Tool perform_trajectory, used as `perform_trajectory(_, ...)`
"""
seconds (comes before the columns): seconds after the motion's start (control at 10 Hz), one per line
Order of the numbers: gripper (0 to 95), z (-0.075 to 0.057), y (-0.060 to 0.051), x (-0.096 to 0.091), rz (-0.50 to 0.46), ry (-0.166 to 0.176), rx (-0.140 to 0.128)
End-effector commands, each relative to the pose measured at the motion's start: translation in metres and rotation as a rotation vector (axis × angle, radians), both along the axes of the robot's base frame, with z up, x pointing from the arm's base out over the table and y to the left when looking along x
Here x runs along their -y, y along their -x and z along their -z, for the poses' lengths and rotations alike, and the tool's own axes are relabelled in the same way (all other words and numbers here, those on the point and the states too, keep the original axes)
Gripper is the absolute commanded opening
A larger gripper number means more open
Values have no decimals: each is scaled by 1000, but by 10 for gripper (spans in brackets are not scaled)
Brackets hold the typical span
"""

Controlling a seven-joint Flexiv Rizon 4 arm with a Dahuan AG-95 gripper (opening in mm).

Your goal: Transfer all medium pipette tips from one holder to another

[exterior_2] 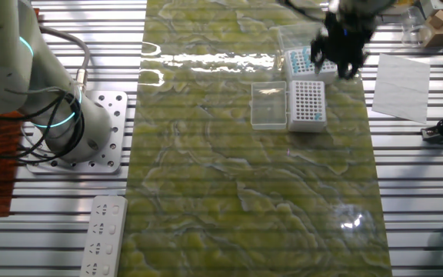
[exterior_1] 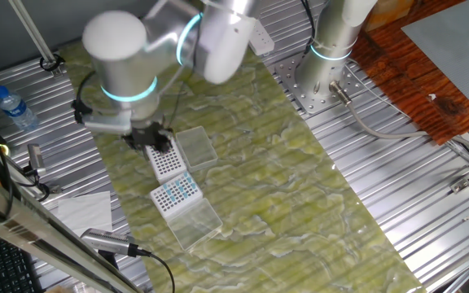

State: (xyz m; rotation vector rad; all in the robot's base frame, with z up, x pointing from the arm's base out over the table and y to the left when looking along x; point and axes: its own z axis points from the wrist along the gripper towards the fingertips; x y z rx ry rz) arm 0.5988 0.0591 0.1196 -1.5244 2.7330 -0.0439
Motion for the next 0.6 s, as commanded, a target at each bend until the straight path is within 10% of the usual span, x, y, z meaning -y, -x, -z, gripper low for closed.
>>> perform_trajectory(0.1,380,13,1,20,-22,-2,-2)
perform_trajectory(0.6,380,37,10,34,-41,0,15)
